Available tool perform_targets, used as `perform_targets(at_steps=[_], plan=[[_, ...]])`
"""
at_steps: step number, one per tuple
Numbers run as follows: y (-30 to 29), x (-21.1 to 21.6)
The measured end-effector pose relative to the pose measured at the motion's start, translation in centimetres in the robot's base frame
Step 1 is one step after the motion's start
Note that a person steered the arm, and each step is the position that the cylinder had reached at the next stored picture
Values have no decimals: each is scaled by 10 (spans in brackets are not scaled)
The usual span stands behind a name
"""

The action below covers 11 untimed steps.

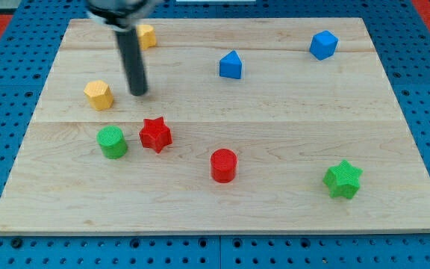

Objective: Move the green circle closer to the green star

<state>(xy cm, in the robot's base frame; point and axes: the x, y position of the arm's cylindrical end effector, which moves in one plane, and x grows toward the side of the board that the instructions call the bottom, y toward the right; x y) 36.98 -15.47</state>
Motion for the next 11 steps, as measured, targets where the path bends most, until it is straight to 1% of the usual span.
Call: perform_targets(at_steps=[1,2,3,4,5,6,7,8,9,10,11], plan=[[-48,14],[-57,15],[-50,-21],[-36,-8],[-24,22],[-42,52],[-33,71],[-21,99],[12,122],[13,129],[14,145]])
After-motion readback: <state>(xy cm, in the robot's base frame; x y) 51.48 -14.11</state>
